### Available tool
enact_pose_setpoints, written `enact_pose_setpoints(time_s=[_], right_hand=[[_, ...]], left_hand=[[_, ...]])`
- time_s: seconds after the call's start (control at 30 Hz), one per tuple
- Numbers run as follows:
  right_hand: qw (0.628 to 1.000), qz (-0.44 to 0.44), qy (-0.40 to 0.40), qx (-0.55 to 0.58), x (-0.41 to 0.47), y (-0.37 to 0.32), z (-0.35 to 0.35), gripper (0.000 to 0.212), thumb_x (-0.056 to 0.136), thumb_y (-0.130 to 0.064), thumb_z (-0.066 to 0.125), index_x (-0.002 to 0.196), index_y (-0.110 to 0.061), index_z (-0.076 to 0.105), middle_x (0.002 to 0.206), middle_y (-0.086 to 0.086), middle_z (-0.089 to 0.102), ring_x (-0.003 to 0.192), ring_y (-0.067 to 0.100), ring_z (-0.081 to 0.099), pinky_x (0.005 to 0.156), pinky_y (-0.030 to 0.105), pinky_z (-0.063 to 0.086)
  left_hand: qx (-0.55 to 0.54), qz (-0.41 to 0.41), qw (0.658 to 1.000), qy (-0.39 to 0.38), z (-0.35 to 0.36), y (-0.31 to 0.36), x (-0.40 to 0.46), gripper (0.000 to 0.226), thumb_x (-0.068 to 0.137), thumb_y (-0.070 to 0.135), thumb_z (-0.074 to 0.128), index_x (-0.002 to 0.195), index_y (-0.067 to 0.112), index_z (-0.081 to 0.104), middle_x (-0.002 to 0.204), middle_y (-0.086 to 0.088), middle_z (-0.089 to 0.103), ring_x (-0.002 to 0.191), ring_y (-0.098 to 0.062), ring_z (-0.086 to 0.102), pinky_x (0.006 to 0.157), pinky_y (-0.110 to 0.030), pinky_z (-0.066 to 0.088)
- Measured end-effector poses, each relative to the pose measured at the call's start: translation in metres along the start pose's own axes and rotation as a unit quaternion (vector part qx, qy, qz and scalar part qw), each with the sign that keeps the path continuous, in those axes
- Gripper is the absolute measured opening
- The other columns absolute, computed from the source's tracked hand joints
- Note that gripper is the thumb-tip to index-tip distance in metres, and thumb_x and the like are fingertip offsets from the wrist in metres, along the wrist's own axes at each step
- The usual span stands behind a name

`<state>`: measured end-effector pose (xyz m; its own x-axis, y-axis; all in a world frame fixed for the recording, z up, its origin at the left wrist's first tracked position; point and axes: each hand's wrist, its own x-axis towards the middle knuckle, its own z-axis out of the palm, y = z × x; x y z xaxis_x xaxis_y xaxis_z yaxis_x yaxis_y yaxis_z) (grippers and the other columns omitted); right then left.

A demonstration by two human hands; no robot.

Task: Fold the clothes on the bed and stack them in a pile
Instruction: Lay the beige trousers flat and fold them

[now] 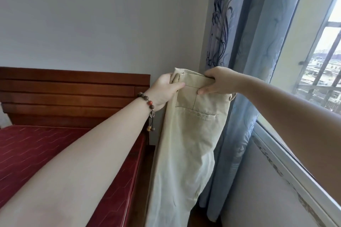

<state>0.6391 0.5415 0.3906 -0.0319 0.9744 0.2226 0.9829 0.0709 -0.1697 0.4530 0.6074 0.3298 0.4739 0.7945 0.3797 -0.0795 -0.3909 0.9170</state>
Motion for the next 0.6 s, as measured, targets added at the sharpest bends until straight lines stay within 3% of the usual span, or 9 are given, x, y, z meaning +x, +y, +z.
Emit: enact_pose_setpoints(time_s=[0.07, 0.1, 0.2, 0.27, 0.33, 0.43, 0.5, 0.6], right_hand=[[1.0, -0.011, 0.008, -0.002, 0.003, 0.0, 0.004, 0.036, 0.077, -0.039, 0.079, 0.07, -0.012, 0.055, 0.065, -0.002, 0.048, 0.065, 0.018, 0.043, 0.054, 0.028, 0.033], [0.999, -0.018, 0.026, 0.004, 0.004, 0.0, 0.005, 0.038, 0.078, -0.037, 0.079, 0.07, -0.008, 0.055, 0.064, -0.001, 0.046, 0.064, 0.018, 0.042, 0.054, 0.029, 0.032], [0.997, -0.027, 0.073, 0.03, 0.006, 0.003, 0.006, 0.047, 0.078, -0.033, 0.079, 0.06, -0.012, 0.04, 0.06, -0.003, 0.037, 0.059, 0.016, 0.035, 0.051, 0.027, 0.028], [0.996, -0.028, 0.079, 0.04, 0.005, 0.003, 0.007, 0.052, 0.078, -0.031, 0.079, 0.059, -0.015, 0.034, 0.059, -0.004, 0.034, 0.056, 0.014, 0.032, 0.049, 0.023, 0.026], [0.995, -0.038, 0.076, 0.05, 0.007, 0.002, 0.009, 0.054, 0.079, -0.029, 0.079, 0.058, -0.016, 0.032, 0.057, -0.005, 0.033, 0.054, 0.012, 0.031, 0.046, 0.019, 0.027], [0.993, -0.055, 0.084, 0.058, 0.01, -0.002, 0.013, 0.054, 0.078, -0.028, 0.08, 0.057, -0.017, 0.031, 0.056, -0.006, 0.033, 0.053, 0.012, 0.031, 0.045, 0.017, 0.028], [0.993, -0.07, 0.083, 0.049, 0.01, -0.005, 0.014, 0.054, 0.079, -0.029, 0.079, 0.058, -0.018, 0.031, 0.056, -0.006, 0.033, 0.055, 0.014, 0.031, 0.046, 0.017, 0.027], [0.987, -0.085, 0.136, 0.0, 0.006, -0.003, 0.013, 0.047, 0.079, -0.04, 0.077, 0.062, -0.022, 0.037, 0.062, -0.008, 0.041, 0.068, 0.018, 0.041, 0.062, 0.022, 0.034]], left_hand=[[0.015, 0.024, 1.0, 0.005, -0.007, 0.002, -0.003, 0.022, 0.093, 0.002, 0.056, 0.113, -0.008, 0.055, 0.103, -0.013, 0.059, 0.096, -0.021, 0.057, 0.101, -0.043, 0.044], [0.037, 0.046, 0.998, 0.028, -0.01, 0.002, -0.007, 0.03, 0.092, 0.005, 0.06, 0.12, -0.003, 0.052, 0.109, -0.011, 0.062, 0.098, -0.02, 0.061, 0.1, -0.041, 0.046], [0.152, 0.17, 0.96, 0.161, -0.024, -0.007, -0.018, 0.042, 0.083, 0.016, 0.074, 0.116, 0.015, 0.048, 0.106, -0.003, 0.063, 0.077, -0.012, 0.068, 0.072, -0.022, 0.054], [0.214, 0.216, 0.938, 0.168, -0.036, -0.012, -0.023, 0.032, 0.081, 0.017, 0.076, 0.104, 0.014, 0.054, 0.103, 0.0, 0.062, 0.076, -0.009, 0.068, 0.066, -0.019, 0.051], [0.257, 0.18, 0.945, 0.094, -0.043, -0.012, -0.025, 0.023, 0.082, 0.021, 0.076, 0.099, 0.014, 0.063, 0.103, 0.002, 0.065, 0.088, -0.012, 0.068, 0.076, -0.026, 0.055], [0.291, 0.116, 0.949, 0.017, -0.043, -0.011, -0.024, 0.025, 0.082, 0.029, 0.075, 0.099, 0.011, 0.07, 0.096, -0.005, 0.072, 0.088, -0.021, 0.067, 0.083, -0.04, 0.054], [0.281, 0.103, 0.953, 0.048, -0.039, -0.011, -0.02, 0.03, 0.086, 0.028, 0.072, 0.093, -0.002, 0.069, 0.089, -0.014, 0.071, 0.083, -0.029, 0.066, 0.08, -0.041, 0.053], [0.171, 0.062, 0.978, 0.103, -0.031, -0.011, -0.016, 0.024, 0.087, 0.027, 0.071, 0.085, 0.003, 0.072, 0.081, -0.001, 0.07, 0.075, -0.017, 0.065, 0.073, -0.032, 0.051]])
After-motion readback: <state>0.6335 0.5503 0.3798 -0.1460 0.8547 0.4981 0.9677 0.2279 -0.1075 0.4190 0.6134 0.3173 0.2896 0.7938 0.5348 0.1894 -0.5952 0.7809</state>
